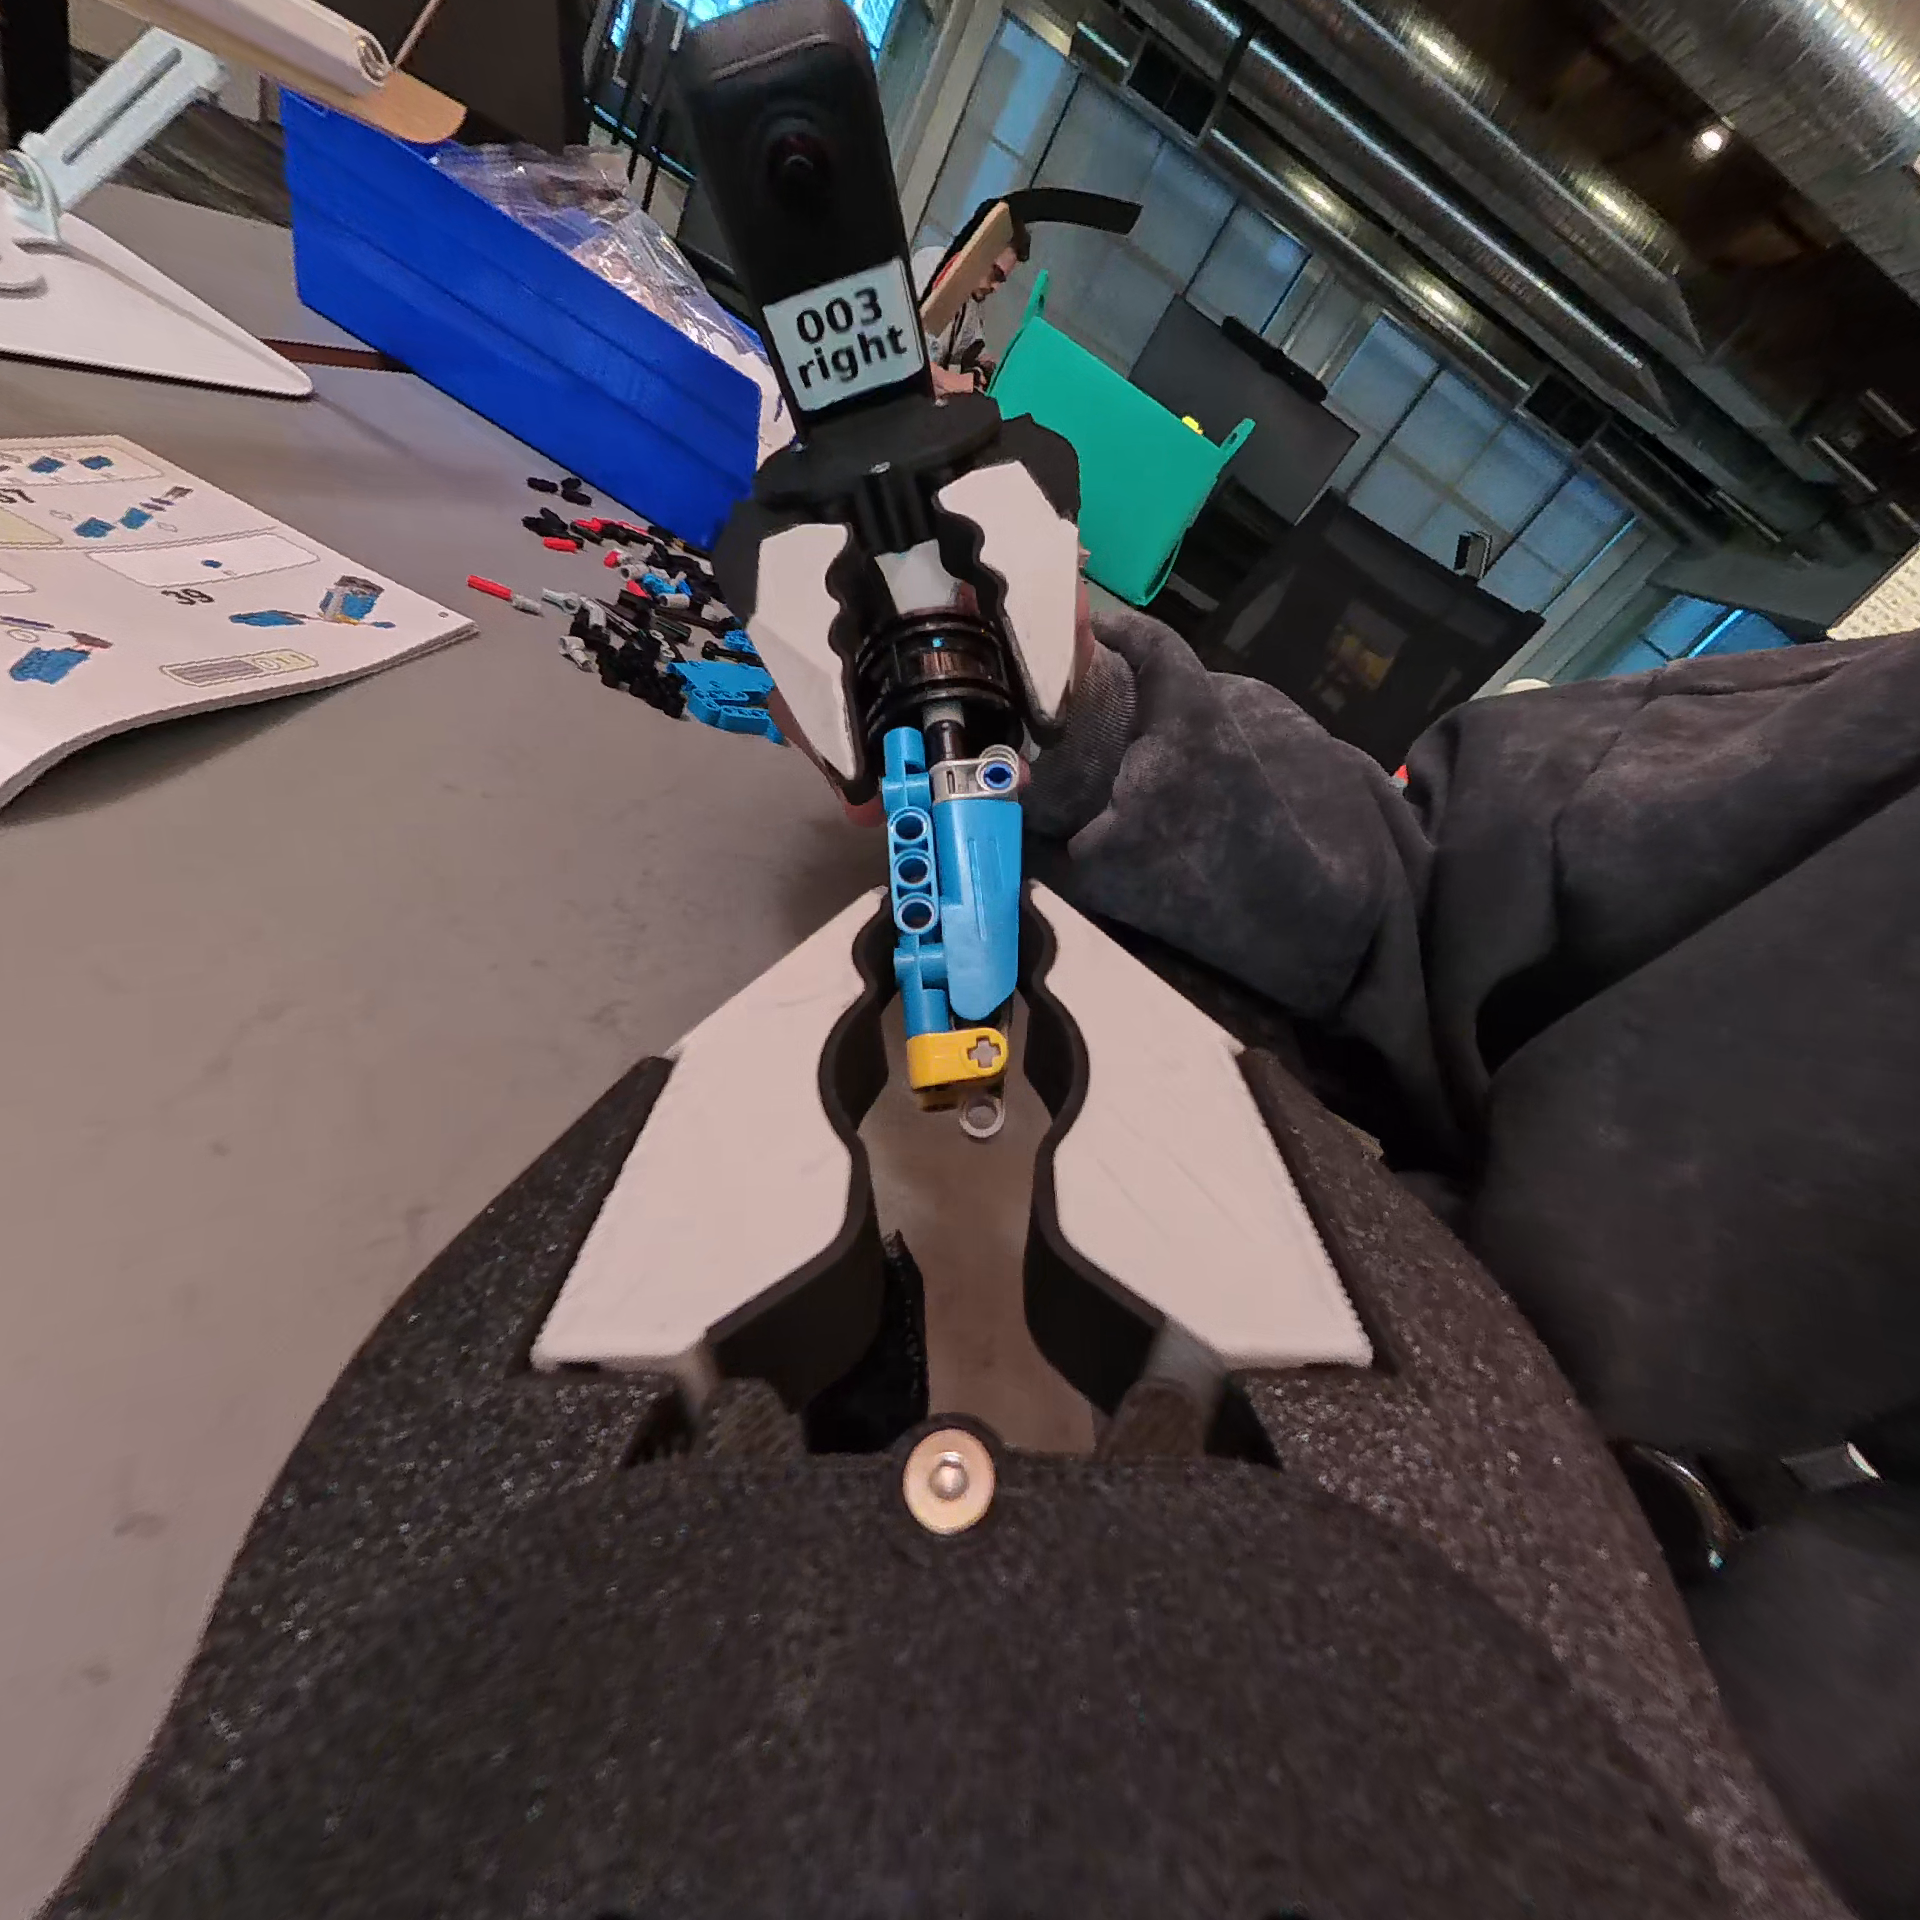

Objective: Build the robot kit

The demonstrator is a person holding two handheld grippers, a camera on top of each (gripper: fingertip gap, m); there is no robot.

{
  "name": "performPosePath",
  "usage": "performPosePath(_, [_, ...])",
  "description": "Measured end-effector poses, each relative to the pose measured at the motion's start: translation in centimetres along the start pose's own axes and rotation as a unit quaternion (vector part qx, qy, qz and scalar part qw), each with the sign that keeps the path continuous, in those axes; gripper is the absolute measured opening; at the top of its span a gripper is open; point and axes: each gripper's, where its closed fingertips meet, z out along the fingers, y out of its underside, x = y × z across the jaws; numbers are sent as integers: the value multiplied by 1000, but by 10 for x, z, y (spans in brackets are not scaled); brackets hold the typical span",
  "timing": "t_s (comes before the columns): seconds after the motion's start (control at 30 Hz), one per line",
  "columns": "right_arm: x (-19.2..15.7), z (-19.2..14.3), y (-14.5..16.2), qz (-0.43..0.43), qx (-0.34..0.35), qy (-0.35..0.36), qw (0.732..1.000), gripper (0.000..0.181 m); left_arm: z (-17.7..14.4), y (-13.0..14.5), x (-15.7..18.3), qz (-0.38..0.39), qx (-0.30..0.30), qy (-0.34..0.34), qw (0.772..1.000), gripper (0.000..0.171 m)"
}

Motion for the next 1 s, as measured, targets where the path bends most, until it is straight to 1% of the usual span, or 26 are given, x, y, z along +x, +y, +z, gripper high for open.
performPosePath(0.1, [1, -1, 3, -4, -13, 9, 1000, 33, 1, 1, -2, -4, -2, -5, 1000, 18])
performPosePath(0.23, [9, -1, 2, -14, -10, 37, 999, 32, 1, 1, -8, -17, 1, -18, 1000, 18])
performPosePath(0.43, [13, -2, -1, -15, -2, 45, 999, 32, 1, 0, -12, -26, 6, -29, 999, 17])
performPosePath(0.5, [16, -1, -1, -22, -2, 59, 998, 31, 1, -1, -13, -27, 10, -30, 999, 17])
performPosePath(0.53, [13, -1, -3, -17, 4, 46, 999, 32, 2, -2, -12, -25, 12, -27, 999, 17])
performPosePath(0.6, [14, -2, -4, -18, 7, 49, 999, 32, 2, -3, -13, -26, 15, -29, 999, 18])
performPosePath(0.67, [15, -1, -10, -7, 29, 37, 999, 32, -1, -5, -17, -29, 19, -35, 999, 19])
performPosePath(0.73, [23, -1, -15, -18, 36, 66, 997, 33, -1, -7, -20, -38, 27, -38, 998, 20])
performPosePath(0.77, [24, -1, -15, -48, 28, 92, 994, 35, -2, -10, -20, -42, 37, -36, 998, 20])
performPosePath(0.8, [27, -2, -17, -85, 26, 125, 988, 49, -4, -13, -21, -51, 45, -36, 997, 20])
performPosePath(0.83, [26, -5, -24, -118, 40, 153, 980, 68, -7, -15, -24, -63, 55, -39, 996, 20])
performPosePath(0.87, [22, -7, -31, -148, 58, 173, 972, 73, -10, -18, -27, -79, 67, -41, 994, 20])
performPosePath(0.9, [21, -9, -36, -184, 62, 203, 960, 75, -13, -21, -31, -96, 81, -44, 991, 21])
performPosePath(0.93, [25, -9, -37, -224, 47, 255, 939, 78, -15, -25, -34, -113, 96, -45, 988, 21])
performPosePath(1.0, [34, -2, -30, -286, -20, 349, 892, 86, -18, -29, -36, -147, 121, -42, 981, 21])
